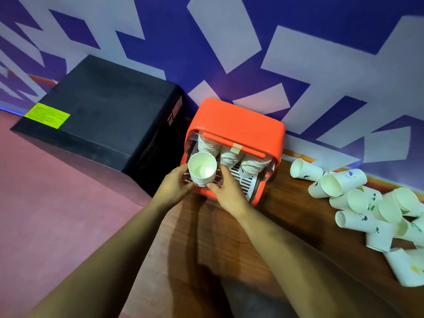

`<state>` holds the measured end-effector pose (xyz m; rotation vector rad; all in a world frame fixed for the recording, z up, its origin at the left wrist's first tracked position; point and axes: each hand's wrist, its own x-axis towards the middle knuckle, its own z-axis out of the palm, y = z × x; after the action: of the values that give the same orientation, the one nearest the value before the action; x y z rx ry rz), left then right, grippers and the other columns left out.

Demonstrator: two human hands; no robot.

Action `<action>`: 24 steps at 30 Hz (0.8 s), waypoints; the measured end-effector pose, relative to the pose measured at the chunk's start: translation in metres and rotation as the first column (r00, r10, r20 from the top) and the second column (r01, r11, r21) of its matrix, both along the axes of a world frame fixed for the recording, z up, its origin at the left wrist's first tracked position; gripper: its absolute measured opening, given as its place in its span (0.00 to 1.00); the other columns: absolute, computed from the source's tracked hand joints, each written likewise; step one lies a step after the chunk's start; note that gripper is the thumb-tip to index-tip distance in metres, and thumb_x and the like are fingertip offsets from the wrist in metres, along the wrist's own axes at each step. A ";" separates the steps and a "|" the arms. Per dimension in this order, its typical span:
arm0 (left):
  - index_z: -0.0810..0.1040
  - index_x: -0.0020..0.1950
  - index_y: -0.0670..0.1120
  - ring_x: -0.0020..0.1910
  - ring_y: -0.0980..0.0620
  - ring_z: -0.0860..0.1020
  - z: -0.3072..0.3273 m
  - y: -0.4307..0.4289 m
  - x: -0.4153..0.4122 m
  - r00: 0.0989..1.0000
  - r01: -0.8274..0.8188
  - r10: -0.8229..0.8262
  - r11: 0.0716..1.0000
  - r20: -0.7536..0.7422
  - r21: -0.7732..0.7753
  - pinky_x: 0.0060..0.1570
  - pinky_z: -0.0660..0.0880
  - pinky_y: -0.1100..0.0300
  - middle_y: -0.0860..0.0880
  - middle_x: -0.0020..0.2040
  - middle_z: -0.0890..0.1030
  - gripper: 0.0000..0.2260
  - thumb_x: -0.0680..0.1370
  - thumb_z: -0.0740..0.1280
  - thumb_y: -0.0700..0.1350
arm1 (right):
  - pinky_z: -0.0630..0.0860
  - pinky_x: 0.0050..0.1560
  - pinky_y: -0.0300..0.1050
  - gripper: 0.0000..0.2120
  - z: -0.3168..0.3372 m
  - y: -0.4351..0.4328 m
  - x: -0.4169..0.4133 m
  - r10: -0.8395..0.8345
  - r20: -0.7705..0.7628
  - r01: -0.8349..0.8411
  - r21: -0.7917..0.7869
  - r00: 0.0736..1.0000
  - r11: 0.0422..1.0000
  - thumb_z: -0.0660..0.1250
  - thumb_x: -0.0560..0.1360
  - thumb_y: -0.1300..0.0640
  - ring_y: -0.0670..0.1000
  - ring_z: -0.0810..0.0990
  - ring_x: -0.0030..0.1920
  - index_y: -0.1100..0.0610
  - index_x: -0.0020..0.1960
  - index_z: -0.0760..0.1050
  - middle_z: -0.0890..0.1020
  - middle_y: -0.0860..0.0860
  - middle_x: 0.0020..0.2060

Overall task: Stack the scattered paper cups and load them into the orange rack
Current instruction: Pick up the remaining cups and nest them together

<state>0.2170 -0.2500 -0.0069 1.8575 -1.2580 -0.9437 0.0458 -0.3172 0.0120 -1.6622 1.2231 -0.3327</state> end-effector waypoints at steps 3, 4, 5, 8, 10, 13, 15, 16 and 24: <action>0.77 0.66 0.51 0.52 0.65 0.80 -0.002 -0.008 -0.001 1.000 -0.022 0.022 1.000 -0.018 -0.008 0.52 0.74 0.72 0.55 0.55 0.82 0.21 0.74 0.74 0.39 | 0.76 0.59 0.51 0.24 -0.008 -0.006 0.006 -0.021 -0.032 0.021 -0.005 0.999 1.000 0.69 0.75 0.58 0.49 0.79 0.58 0.48 0.68 0.66 0.80 0.49 0.59; 0.77 0.66 0.51 0.53 0.63 0.80 -0.002 -0.010 -0.001 0.999 -0.031 0.031 0.999 -0.018 -0.008 0.54 0.73 0.71 0.55 0.55 0.82 0.21 0.75 0.74 0.38 | 0.77 0.58 0.52 0.24 -0.011 -0.008 0.007 -0.025 -0.035 0.024 -0.011 0.999 1.000 0.69 0.75 0.58 0.49 0.80 0.57 0.48 0.68 0.66 0.81 0.49 0.58; 0.77 0.67 0.51 0.54 0.61 0.80 -0.003 -0.012 0.000 0.999 -0.038 0.038 0.999 -0.023 -0.007 0.56 0.73 0.70 0.55 0.56 0.82 0.22 0.75 0.73 0.38 | 0.78 0.58 0.53 0.24 -0.012 -0.010 0.009 -0.026 -0.037 0.025 -0.015 0.999 1.000 0.69 0.75 0.57 0.49 0.80 0.56 0.47 0.68 0.65 0.81 0.48 0.58; 0.77 0.66 0.52 0.56 0.59 0.80 -0.003 -0.019 0.003 0.998 -0.046 0.046 0.999 -0.034 0.000 0.59 0.74 0.68 0.56 0.57 0.82 0.21 0.75 0.72 0.37 | 0.77 0.60 0.54 0.25 -0.015 -0.014 0.014 -0.034 -0.012 0.034 -0.026 0.999 0.999 0.68 0.75 0.56 0.49 0.79 0.58 0.46 0.69 0.64 0.80 0.47 0.60; 0.77 0.67 0.51 0.56 0.61 0.79 -0.003 -0.023 0.003 0.998 -0.054 0.054 0.998 -0.022 0.016 0.54 0.71 0.77 0.57 0.57 0.81 0.21 0.76 0.72 0.37 | 0.77 0.60 0.53 0.24 -0.017 -0.015 0.017 -0.054 -0.003 0.054 -0.027 0.999 0.998 0.68 0.76 0.57 0.49 0.79 0.59 0.47 0.69 0.64 0.80 0.48 0.61; 0.76 0.69 0.50 0.57 0.60 0.79 -0.004 -0.026 0.003 0.998 -0.064 0.064 0.997 0.003 0.030 0.49 0.67 0.82 0.56 0.59 0.81 0.22 0.77 0.71 0.37 | 0.77 0.60 0.52 0.24 -0.016 -0.015 0.019 -0.085 -0.003 0.085 -0.026 0.996 0.996 0.67 0.77 0.58 0.50 0.78 0.60 0.49 0.69 0.65 0.80 0.48 0.61; 0.75 0.71 0.51 0.58 0.59 0.79 -0.005 -0.024 0.004 0.999 -0.041 0.041 0.997 0.007 0.060 0.53 0.69 0.79 0.55 0.61 0.81 0.23 0.77 0.71 0.38 | 0.76 0.62 0.52 0.24 -0.016 -0.015 0.017 -0.090 0.005 0.090 -0.009 0.996 0.996 0.67 0.77 0.58 0.50 0.78 0.61 0.49 0.70 0.64 0.79 0.49 0.62; 0.73 0.72 0.52 0.60 0.59 0.79 -0.005 -0.022 0.004 1.000 -0.018 0.018 0.997 -0.006 0.081 0.57 0.71 0.73 0.54 0.63 0.81 0.24 0.78 0.71 0.39 | 0.75 0.63 0.53 0.24 -0.016 -0.014 0.016 -0.089 0.000 0.089 -0.002 0.996 0.996 0.67 0.77 0.57 0.50 0.77 0.62 0.50 0.71 0.65 0.79 0.49 0.63; 0.77 0.61 0.44 0.46 0.53 0.77 0.015 0.011 -0.022 0.973 -0.179 0.157 0.977 0.172 0.118 0.51 0.73 0.60 0.47 0.53 0.77 0.14 0.77 0.71 0.44 | 0.75 0.63 0.49 0.19 0.009 0.009 -0.054 -0.117 -0.069 0.113 -0.070 0.991 0.991 0.68 0.77 0.55 0.50 0.77 0.62 0.56 0.67 0.72 0.78 0.52 0.63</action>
<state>0.1946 -0.2387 0.0077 2.1453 -1.1314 -0.8157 -0.0081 -0.3079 0.0208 -1.6764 1.3796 -0.3897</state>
